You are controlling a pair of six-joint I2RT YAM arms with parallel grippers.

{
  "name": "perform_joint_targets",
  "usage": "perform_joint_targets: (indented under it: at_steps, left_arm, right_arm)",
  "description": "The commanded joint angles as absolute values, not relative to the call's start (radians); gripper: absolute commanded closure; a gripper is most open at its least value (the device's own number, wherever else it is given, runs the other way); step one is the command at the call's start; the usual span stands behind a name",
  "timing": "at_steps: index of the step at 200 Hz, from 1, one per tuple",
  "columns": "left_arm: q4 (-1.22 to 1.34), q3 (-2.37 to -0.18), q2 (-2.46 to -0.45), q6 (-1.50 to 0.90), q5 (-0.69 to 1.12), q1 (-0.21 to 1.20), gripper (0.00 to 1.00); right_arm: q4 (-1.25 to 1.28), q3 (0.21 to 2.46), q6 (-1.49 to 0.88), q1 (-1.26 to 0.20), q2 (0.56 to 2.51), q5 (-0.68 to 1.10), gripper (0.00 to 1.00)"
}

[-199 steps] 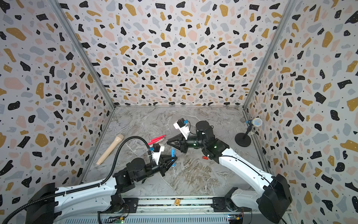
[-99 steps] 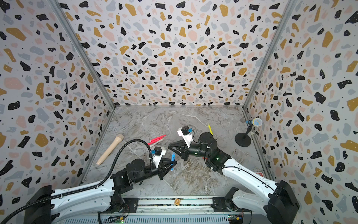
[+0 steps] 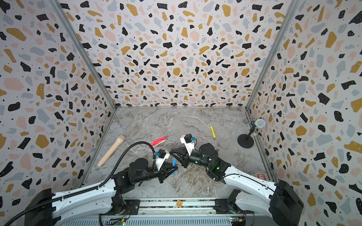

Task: Insert pens into pen caps
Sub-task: Put on the pen cap to the pen.

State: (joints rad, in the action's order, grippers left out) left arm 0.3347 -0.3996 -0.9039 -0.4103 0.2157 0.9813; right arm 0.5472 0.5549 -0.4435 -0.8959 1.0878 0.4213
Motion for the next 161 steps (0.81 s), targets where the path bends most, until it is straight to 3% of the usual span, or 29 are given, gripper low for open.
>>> perform_joint_targets:
  at_steps: [1,51,59,72,89,109,134,161]
  left_arm:
    - [0.817,-0.526,-0.814,-0.475,0.051,0.898,1.00]
    - [0.677,-0.574,-0.896,-0.395,0.135,0.883,1.00]
    - [0.656,-0.558,-0.932,-0.386,0.147,0.884,1.00]
    - [0.660,-0.506,-0.972,-0.387,0.162,0.884,1.00]
    - [0.669,-0.447,-0.993,-0.408,0.181,0.884,1.00]
    - [0.646,-0.398,-0.987,-0.416,0.187,0.886,1.00]
    - [0.611,-0.365,-0.949,-0.413,0.194,0.890,1.00]
    - [0.565,-0.368,-0.904,-0.396,0.173,0.890,1.00]
  right_arm:
    - [0.235,0.449,-0.432,-0.968,1.143,0.578,1.00]
    - [0.200,0.534,-0.426,-0.956,1.105,0.584,1.00]
    - [0.164,0.586,-0.409,-0.937,1.088,0.585,0.93]
    - [0.087,0.691,-0.372,-0.885,1.061,0.583,0.67]
    - [0.024,0.824,-0.337,-0.787,1.010,0.571,0.42]
    - [0.044,0.911,-0.323,-0.703,0.933,0.551,0.28]
    - [-0.019,0.987,-0.278,-0.666,0.953,0.558,0.26]
    - [-0.079,0.990,-0.254,-0.675,1.048,0.620,0.32]
